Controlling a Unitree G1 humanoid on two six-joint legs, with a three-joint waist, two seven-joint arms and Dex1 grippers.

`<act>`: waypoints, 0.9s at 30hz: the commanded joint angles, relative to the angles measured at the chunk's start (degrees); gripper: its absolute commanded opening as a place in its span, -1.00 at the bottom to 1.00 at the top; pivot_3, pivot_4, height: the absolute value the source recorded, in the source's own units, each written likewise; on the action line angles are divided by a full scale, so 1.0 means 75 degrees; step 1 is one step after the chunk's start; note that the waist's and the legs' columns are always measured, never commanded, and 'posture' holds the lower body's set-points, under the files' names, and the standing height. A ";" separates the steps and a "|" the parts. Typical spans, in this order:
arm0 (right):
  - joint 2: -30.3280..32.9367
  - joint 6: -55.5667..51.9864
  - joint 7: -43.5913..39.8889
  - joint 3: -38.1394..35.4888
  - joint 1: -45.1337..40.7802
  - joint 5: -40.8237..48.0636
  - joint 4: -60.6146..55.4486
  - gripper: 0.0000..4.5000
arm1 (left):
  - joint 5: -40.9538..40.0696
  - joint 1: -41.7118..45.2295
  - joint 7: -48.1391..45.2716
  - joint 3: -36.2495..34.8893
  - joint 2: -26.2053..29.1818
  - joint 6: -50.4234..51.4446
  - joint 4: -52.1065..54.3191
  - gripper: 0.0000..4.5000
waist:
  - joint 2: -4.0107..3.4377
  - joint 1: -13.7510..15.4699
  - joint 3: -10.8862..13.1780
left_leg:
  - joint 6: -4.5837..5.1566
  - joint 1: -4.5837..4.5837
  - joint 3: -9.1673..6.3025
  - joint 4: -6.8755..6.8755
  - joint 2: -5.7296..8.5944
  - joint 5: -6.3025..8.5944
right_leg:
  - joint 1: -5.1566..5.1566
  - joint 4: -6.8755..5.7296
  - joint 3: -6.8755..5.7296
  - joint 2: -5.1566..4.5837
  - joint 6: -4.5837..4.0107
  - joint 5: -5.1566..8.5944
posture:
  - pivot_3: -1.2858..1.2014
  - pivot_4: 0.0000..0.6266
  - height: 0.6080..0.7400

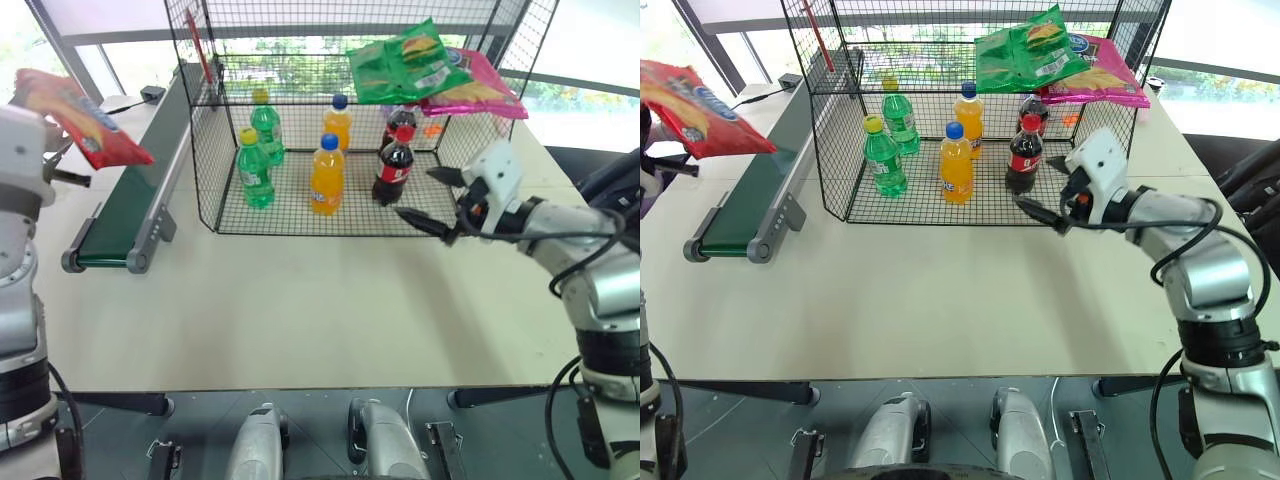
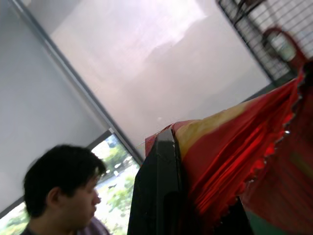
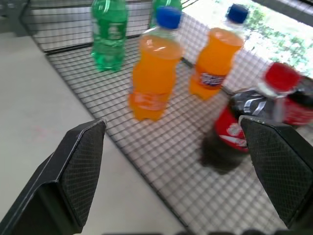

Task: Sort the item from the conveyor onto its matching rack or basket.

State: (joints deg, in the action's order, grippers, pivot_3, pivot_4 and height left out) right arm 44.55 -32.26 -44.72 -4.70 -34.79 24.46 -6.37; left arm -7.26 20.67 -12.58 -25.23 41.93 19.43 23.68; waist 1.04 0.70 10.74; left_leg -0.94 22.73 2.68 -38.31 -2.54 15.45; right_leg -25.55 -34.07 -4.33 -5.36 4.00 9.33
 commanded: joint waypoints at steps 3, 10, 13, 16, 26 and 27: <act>0.0332 0.0125 -0.0353 -0.0683 -0.0777 0.0275 0.0391 1.00 | -0.1748 0.1236 -0.0206 0.0597 -0.0553 0.1600 0.1321 -0.97 | 0.0006 0.0026 0.0004 | 0.0001 -0.0002 -0.0004 0.0000 -0.0003 0.0000 | 0.0004 -0.0001 0.0001 0.0007 0.0007 -0.0003 | 0.03 -0.52 1.00; 0.0391 -0.0061 -0.0150 -0.0949 -0.0310 0.0244 -0.0112 1.00 | -0.1751 0.2638 -0.0377 0.1673 -0.1494 0.1048 0.0212 -0.97 | 0.0013 0.0004 0.0004 | 0.0001 -0.0029 -0.0004 0.0001 -0.0001 0.0000 | 0.0028 0.0009 0.0021 0.0020 0.0011 0.0002 | 0.03 -0.52 1.00; 0.0459 -0.0326 0.0062 -0.1230 -0.0015 0.0361 -0.0570 1.00 | -0.1504 0.3357 -0.0477 0.2021 -0.2192 -0.0107 -0.1266 -0.97 | 0.0015 0.0010 0.0005 | 0.0001 -0.0031 -0.0005 0.0001 -0.0005 -0.0001 | 0.0026 0.0005 0.0031 0.0031 0.0011 0.0001 | 0.03 -0.52 1.00; 0.0577 -0.0567 0.0201 -0.1512 0.0228 0.0456 -0.0947 1.00 | -0.1047 0.4065 -0.0598 0.2289 -0.2664 -0.1406 -0.2815 -0.97 | 0.0015 0.0018 0.0005 | 0.0001 -0.0030 -0.0005 -0.0001 -0.0006 -0.0001 | 0.0026 0.0008 0.0034 0.0035 0.0002 0.0007 | 0.03 -0.52 1.00; 0.0859 -0.1211 0.0619 -0.2266 0.0895 0.0784 -0.1873 1.00 | -0.0122 0.5119 0.0402 0.2041 -0.3039 -0.3605 -0.5609 -0.97 | 0.0017 0.0000 0.0006 | 0.0007 -0.0028 0.0006 0.0011 -0.0012 0.0002 | 0.0021 0.0028 0.0047 0.0042 0.0008 -0.0003 | 0.03 -0.52 1.00; 0.0874 -0.1234 0.0635 -0.2294 0.0924 0.0813 -0.1901 1.00 | -0.0086 0.5093 0.0560 0.2000 -0.3059 -0.3668 -0.5690 -0.97 | 0.0017 0.0002 0.0007 | 0.0006 -0.0028 0.0006 0.0011 -0.0013 0.0002 | 0.0020 0.0028 0.0047 0.0042 0.0009 -0.0004 | 0.03 -0.52 1.00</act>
State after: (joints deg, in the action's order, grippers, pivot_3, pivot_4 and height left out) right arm 50.07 -41.50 -40.58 -19.51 -27.46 29.69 -18.46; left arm -8.77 57.13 -10.47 -8.57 18.90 -5.67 -19.48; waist 1.17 0.72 10.79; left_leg -0.90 22.52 2.73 -38.23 -2.64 15.47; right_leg -25.39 -33.86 -3.98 -5.05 4.08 9.31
